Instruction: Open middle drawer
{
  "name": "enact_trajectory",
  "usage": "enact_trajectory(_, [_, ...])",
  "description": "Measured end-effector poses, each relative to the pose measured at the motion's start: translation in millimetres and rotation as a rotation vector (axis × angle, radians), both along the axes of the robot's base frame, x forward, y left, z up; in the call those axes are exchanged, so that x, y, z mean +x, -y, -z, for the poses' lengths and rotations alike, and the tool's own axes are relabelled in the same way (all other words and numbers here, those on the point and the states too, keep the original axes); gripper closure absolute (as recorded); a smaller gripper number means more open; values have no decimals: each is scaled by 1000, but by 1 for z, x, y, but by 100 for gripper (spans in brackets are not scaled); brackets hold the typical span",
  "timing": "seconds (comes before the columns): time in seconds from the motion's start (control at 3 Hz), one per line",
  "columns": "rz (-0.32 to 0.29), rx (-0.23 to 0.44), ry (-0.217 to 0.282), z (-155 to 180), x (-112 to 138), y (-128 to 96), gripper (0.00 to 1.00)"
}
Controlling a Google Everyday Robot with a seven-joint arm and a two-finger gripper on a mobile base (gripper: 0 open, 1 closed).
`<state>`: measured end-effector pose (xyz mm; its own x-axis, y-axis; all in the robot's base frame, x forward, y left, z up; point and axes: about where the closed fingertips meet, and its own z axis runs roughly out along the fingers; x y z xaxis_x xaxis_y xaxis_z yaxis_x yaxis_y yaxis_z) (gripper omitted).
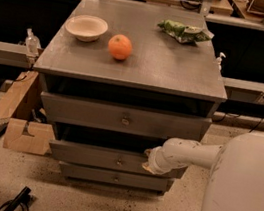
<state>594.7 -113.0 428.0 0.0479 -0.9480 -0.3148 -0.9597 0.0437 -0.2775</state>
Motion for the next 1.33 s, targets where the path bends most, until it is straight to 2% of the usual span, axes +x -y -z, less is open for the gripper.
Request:
enact_trajectory(0.33, [0,0,0,0,0,0,100])
enact_trajectory(0.67, [-2,3,-1,-3,-2,0,100])
enact_trajectory(1.0, [-19,27,-10,-7,-20,-1,100])
enact_trajectory(1.33, [-39,76,-35,-8,-52,-6,100])
